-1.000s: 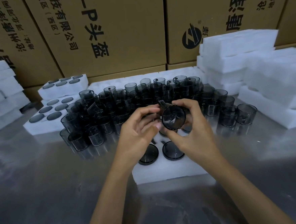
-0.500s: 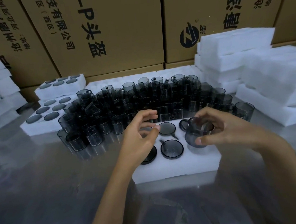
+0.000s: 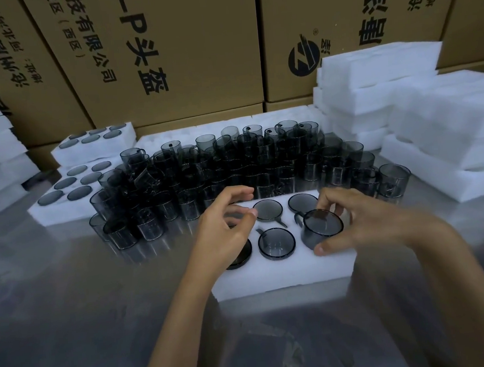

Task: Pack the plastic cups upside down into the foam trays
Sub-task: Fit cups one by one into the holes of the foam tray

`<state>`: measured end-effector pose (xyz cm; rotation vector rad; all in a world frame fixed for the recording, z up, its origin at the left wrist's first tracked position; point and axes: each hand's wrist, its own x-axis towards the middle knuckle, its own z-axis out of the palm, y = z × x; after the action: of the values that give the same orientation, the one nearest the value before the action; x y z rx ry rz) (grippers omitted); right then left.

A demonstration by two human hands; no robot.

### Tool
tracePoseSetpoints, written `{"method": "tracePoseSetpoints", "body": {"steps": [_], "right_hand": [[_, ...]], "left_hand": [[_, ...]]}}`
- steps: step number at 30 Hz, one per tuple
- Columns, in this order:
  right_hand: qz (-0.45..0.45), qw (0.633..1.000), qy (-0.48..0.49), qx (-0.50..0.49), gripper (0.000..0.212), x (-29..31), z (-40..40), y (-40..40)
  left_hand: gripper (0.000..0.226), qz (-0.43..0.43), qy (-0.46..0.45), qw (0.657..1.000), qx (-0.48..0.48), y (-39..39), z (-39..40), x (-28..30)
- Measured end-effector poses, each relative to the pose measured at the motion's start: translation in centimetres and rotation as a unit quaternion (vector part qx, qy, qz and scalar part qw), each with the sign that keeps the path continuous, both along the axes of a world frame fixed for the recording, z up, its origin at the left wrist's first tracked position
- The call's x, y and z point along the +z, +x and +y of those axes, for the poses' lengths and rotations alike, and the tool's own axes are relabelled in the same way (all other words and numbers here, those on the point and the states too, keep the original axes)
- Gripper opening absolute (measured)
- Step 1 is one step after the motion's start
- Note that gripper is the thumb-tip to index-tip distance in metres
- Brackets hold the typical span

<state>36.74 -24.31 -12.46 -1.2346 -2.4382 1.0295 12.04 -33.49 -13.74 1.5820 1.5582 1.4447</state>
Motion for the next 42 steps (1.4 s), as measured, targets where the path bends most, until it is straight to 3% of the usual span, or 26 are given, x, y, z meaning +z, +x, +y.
{"method": "tracePoseSetpoints", "body": {"steps": [4,8,13,20,24,28,31,33,36,39,42], "right_hand": [[0.043,0.999,0.014,-0.023,0.075,0.1,-0.1,-0.1],[0.133,0.989,0.057,-0.010,0.039,0.1,-0.2,-1.0],[0.084,0.992,-0.054,0.077,0.042,-0.2,-0.3,-0.9],[0.093,0.989,-0.093,0.073,0.044,-1.5,0.0,-1.4],[0.114,0.989,-0.080,0.054,0.050,-2.5,-0.3,-1.4],[0.118,0.989,-0.088,0.018,0.084,-2.7,-0.4,-1.3],[0.137,0.987,-0.086,0.021,0.089,-2.9,-0.5,-1.2],[0.181,0.981,-0.066,-0.016,0.079,-3.1,-0.4,-1.2],[0.223,0.941,0.082,-0.242,0.053,-4.2,1.2,-0.9],[0.065,0.884,0.249,-0.389,0.051,-6.1,3.2,0.8],[0.028,0.873,0.272,-0.404,0.040,-7.6,4.3,1.9]], "left_hand": [[0.032,0.003,-0.001,1.000,0.000,-0.1,0.1,-0.1],[0.032,0.009,-0.003,1.000,0.003,-0.2,0.1,-0.2],[0.032,0.011,0.002,1.000,0.006,-0.2,0.2,-0.2],[0.030,0.012,-0.014,1.000,0.004,-0.2,0.3,-0.3],[0.029,0.021,-0.027,0.999,0.008,-0.1,0.3,-0.4],[0.027,0.038,-0.035,0.999,0.013,0.0,0.3,-0.4],[0.026,0.043,-0.038,0.998,0.016,0.1,0.3,-0.4],[0.026,0.045,-0.037,0.998,0.015,0.1,0.3,-0.4],[0.027,0.044,-0.032,0.998,0.014,-0.1,0.3,-0.4],[0.027,0.045,-0.028,0.998,0.018,-0.2,0.4,-0.5],[0.025,0.048,-0.020,0.998,0.027,-0.1,0.3,-0.6]]}}
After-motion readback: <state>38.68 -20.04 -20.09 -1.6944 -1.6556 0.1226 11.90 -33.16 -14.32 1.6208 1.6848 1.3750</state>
